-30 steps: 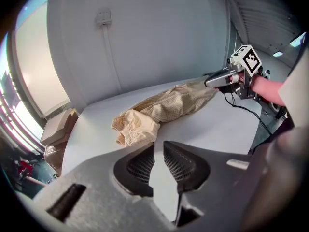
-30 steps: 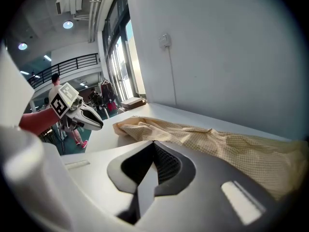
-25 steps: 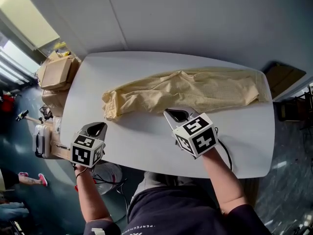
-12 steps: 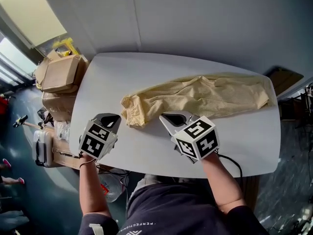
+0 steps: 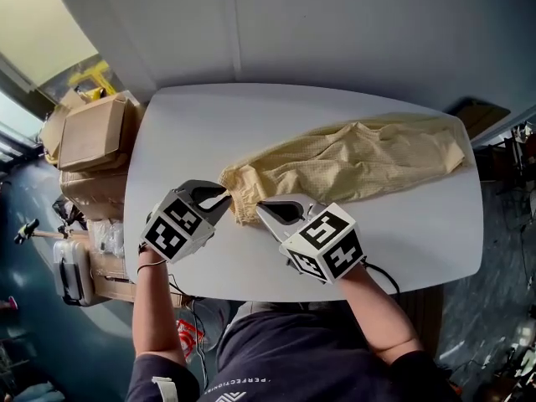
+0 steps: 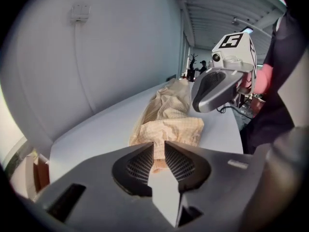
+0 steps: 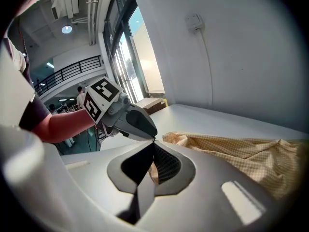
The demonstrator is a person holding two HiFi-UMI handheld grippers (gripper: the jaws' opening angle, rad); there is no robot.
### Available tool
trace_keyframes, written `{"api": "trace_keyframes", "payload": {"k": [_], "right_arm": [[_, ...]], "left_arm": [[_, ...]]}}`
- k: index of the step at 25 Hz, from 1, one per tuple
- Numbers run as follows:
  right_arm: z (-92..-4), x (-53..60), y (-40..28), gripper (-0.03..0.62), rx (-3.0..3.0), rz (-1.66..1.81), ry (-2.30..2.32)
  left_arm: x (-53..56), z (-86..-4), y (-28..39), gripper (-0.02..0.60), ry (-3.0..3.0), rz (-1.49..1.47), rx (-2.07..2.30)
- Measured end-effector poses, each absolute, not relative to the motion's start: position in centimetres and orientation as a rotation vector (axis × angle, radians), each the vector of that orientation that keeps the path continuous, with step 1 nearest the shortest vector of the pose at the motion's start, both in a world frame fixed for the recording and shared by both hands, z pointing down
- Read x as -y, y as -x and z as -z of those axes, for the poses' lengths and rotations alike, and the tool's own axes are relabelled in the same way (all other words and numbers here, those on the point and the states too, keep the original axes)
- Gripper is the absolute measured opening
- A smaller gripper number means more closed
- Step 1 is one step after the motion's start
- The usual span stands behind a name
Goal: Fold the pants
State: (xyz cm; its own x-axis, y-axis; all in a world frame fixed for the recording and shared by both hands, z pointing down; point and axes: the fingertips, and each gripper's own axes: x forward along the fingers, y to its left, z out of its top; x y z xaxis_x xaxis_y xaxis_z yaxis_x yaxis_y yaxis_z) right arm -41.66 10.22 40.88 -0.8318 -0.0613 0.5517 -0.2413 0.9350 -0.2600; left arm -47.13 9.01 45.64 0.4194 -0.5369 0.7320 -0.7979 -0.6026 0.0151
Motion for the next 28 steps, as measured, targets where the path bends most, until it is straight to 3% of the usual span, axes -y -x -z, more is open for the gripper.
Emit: {"api": "trace_keyframes", "payload": {"k": [1, 3, 6, 15, 28], "right_arm": [[-41.2, -10.5, 42.1, 0.003, 2.518, -0.439, -0.201], [-42.2, -11.2, 42.8, 0.097, 2.482, -0.440, -0.158], [-43.8, -11.7, 43.3, 0.112, 2.439, -0.431, -0.140], [-49.1, -12.8, 43.1, 0.176, 2.285, -0.390, -0.136], [-52.3, -12.9, 43.2, 0.172, 2.182, -0.392, -0.137]], "left_arm": [[-8.9, -46.0, 46.9, 0.091, -2.339, -0.998, 1.094], [-8.8, -46.6, 46.7, 0.144, -2.375, -1.025, 1.008], [-8.4, -46.8, 46.1, 0.184, -2.463, -1.055, 0.905], [-9.1, -49.6, 47.5, 0.230, -2.499, -1.214, 0.683], [-9.7, -53.3, 47.9, 0.233, -2.512, -1.457, 0.524]]}}
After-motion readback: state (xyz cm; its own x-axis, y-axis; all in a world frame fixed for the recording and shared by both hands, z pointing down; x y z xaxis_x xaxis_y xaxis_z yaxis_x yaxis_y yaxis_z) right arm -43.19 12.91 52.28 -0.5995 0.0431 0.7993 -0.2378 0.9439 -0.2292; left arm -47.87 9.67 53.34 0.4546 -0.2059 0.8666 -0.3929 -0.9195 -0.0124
